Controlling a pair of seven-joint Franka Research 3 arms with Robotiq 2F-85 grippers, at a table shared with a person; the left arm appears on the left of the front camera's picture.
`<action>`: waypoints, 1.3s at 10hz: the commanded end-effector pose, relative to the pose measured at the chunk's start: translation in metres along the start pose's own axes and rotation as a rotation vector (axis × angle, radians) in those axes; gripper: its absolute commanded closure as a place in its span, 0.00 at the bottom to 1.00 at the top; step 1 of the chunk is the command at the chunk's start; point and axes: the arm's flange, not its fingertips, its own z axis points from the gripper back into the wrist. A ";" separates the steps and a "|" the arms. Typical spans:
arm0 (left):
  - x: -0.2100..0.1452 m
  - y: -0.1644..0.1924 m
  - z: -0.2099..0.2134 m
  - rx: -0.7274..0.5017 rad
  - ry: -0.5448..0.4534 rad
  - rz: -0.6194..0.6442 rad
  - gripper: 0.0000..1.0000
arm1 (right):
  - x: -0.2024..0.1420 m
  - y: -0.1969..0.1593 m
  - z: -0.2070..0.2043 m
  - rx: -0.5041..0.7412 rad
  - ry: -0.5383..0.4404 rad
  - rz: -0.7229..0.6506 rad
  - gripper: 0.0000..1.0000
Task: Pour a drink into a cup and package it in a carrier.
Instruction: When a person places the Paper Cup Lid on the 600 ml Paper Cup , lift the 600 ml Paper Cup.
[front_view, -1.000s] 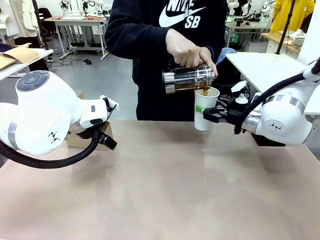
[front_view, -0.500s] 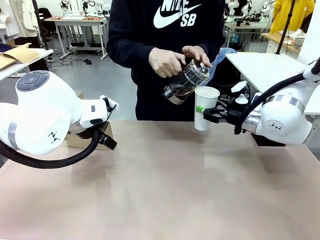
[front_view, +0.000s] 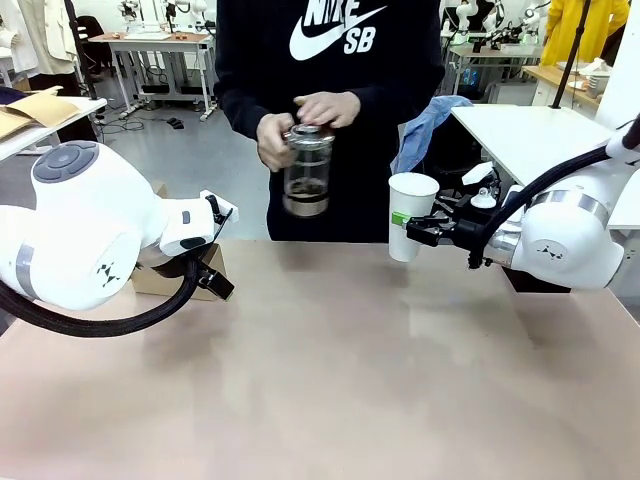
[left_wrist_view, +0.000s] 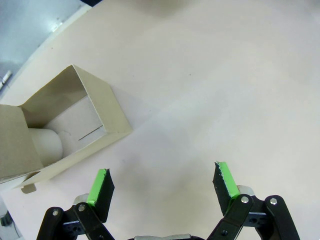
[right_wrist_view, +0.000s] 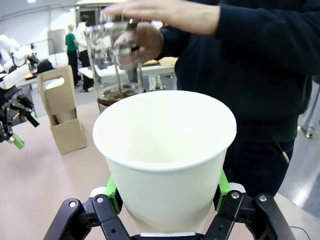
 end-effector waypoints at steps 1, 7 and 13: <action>0.000 0.000 0.000 -0.001 -0.001 0.001 0.00 | 0.005 0.002 -0.002 -0.016 0.001 0.002 0.20; 0.000 0.000 0.000 -0.001 -0.001 0.001 0.00 | 0.005 0.002 -0.002 -0.016 0.001 0.002 0.20; 0.000 0.000 0.000 -0.001 -0.001 0.001 0.00 | 0.005 0.002 -0.002 -0.016 0.001 0.002 0.20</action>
